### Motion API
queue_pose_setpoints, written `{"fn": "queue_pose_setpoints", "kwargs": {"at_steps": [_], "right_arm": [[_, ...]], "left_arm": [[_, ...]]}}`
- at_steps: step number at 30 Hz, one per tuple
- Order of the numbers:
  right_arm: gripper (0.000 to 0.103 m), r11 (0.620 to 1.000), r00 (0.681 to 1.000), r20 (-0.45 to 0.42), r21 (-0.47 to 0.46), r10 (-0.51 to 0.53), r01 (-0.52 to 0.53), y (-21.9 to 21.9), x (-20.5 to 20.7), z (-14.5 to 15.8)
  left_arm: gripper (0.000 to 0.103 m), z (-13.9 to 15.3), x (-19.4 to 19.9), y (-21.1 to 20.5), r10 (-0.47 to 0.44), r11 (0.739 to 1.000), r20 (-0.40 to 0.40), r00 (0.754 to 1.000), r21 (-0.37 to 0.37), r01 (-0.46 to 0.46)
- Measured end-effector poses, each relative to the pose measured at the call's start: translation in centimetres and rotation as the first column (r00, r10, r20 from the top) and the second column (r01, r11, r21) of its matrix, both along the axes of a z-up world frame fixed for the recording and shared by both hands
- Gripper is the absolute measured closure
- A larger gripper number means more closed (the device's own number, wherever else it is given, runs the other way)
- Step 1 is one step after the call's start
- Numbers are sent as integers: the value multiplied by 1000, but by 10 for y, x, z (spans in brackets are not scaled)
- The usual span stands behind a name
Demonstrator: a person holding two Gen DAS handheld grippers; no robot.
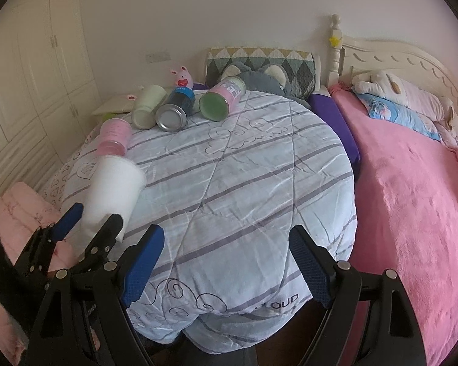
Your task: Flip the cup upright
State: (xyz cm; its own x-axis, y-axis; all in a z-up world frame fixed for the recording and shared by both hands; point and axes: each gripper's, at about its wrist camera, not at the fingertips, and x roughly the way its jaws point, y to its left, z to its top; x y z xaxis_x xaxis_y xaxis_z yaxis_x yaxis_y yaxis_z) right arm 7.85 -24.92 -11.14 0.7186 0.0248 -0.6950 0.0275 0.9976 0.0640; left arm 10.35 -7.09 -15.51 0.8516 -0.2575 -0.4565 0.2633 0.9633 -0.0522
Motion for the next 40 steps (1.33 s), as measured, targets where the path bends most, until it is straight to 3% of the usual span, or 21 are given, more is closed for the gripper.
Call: {"fn": "queue_pose_setpoints", "kwargs": {"at_steps": [3,6,10,13,15,22,27,31,34,38,40], "right_arm": [[18,1000,1000,6,0,1,-1,0,0,3],[18,1000,1000,13,4,-1,1,-1,1,5],[18,1000,1000,9,16,0,0,-1,5,7],[18,1000,1000,10,29,1,-1,-3,9,11],[18,999,1000,18,36,4,-4,-4,12,16],[18,999,1000,24,49,-4,2,-9,22,24],[18,999,1000,27,51,-10,9,-12,26,28],[18,998,999,29,51,-22,20,-16,27,30],[18,998,999,29,56,-28,26,-17,26,29],[18,999,999,24,45,-28,26,-14,23,29],[18,999,999,24,41,-31,30,-13,20,29]], "left_arm": [[34,9,15,0,-24,1000,-90,996,-18,22],[21,19,35,6,-44,997,-227,973,-78,27],[8,27,61,6,-24,997,-403,915,-78,-8],[8,24,83,6,24,997,-538,842,-47,-59],[8,22,95,7,60,995,-586,808,-27,-93],[8,21,115,1,105,993,-635,766,27,-113],[8,21,125,-1,112,993,-639,761,40,-112],[8,25,126,-2,102,994,-623,775,40,-99],[8,29,120,-6,79,997,-589,804,38,-69],[2,43,107,-8,86,996,-481,872,60,-65],[2,49,105,-4,81,997,-460,884,47,-67]]}}
